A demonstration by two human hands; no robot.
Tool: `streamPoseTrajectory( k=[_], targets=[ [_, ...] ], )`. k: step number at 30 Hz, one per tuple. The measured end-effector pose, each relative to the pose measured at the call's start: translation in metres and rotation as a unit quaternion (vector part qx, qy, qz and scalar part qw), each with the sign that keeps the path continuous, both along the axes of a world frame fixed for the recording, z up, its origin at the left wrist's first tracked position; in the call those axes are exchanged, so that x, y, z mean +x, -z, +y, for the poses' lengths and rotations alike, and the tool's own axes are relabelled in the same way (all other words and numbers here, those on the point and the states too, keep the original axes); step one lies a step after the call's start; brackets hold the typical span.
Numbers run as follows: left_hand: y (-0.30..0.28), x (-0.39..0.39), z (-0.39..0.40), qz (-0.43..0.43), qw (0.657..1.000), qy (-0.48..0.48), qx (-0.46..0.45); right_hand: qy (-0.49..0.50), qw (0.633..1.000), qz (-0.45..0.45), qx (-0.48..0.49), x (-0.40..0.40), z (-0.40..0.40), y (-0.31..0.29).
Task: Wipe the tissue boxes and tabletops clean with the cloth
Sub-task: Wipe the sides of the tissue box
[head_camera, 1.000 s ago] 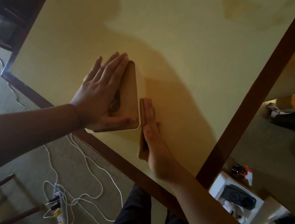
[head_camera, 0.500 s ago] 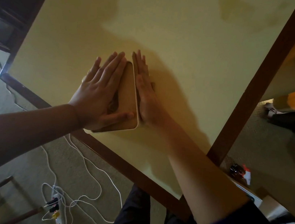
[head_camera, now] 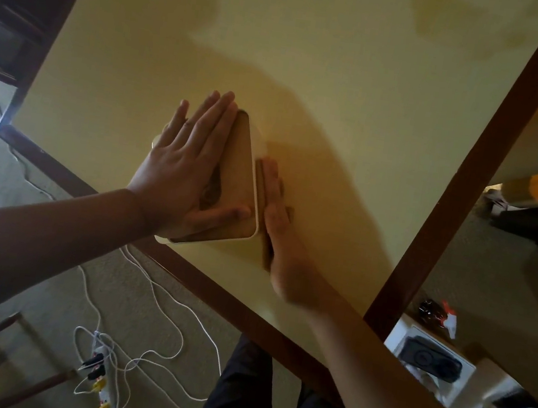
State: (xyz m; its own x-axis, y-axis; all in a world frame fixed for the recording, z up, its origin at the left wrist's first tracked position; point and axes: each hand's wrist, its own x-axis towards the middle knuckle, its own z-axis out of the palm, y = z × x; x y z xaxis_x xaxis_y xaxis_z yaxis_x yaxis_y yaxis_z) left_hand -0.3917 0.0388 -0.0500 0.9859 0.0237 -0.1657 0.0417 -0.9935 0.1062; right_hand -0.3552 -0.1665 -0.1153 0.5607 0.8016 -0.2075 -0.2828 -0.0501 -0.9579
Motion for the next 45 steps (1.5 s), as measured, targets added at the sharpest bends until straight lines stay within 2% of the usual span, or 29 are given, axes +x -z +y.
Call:
streamPoseTrajectory(
  k=[6, 10, 17, 22, 24, 28, 32, 35, 41, 45],
  targets=[
    [-0.001, -0.001, -0.001, -0.001, 1.000, 0.000, 0.000, -0.003, 0.997, -0.071, -0.018, 0.063, 0.077, 0.010],
    [-0.001, -0.002, -0.002, -0.004, 1.000, 0.002, 0.001, 0.006, 0.996, -0.089, -0.012, 0.064, 0.076, 0.009],
    [0.000, -0.002, -0.001, -0.003, 1.000, -0.002, -0.002, -0.003, 1.000, -0.021, 0.003, -0.006, 0.001, 0.003],
    [0.000, -0.002, 0.000, -0.002, 1.000, -0.002, -0.010, 0.010, 1.000, -0.018, -0.007, -0.036, -0.032, -0.007],
    [0.000, -0.002, 0.000, -0.005, 1.000, -0.001, -0.010, 0.013, 1.000, -0.019, -0.001, -0.034, -0.026, -0.004],
    [0.000, -0.002, 0.000, -0.005, 1.000, -0.001, -0.010, 0.015, 0.999, 0.037, 0.007, 0.001, 0.016, 0.006],
    [-0.002, -0.002, -0.002, -0.006, 1.000, -0.003, -0.010, 0.016, 1.000, -0.022, -0.003, 0.053, 0.070, 0.011],
    [-0.004, -0.001, -0.004, -0.003, 1.000, -0.007, -0.011, 0.010, 1.000, -0.023, -0.007, 0.073, 0.089, 0.010],
    [-0.001, -0.003, -0.002, -0.006, 1.000, -0.009, -0.011, 0.012, 0.998, -0.050, -0.031, 0.034, 0.050, 0.018],
    [-0.001, -0.003, 0.002, -0.001, 1.000, 0.015, -0.013, 0.029, 0.999, 0.017, 0.023, -0.003, 0.021, 0.015]
  ],
)
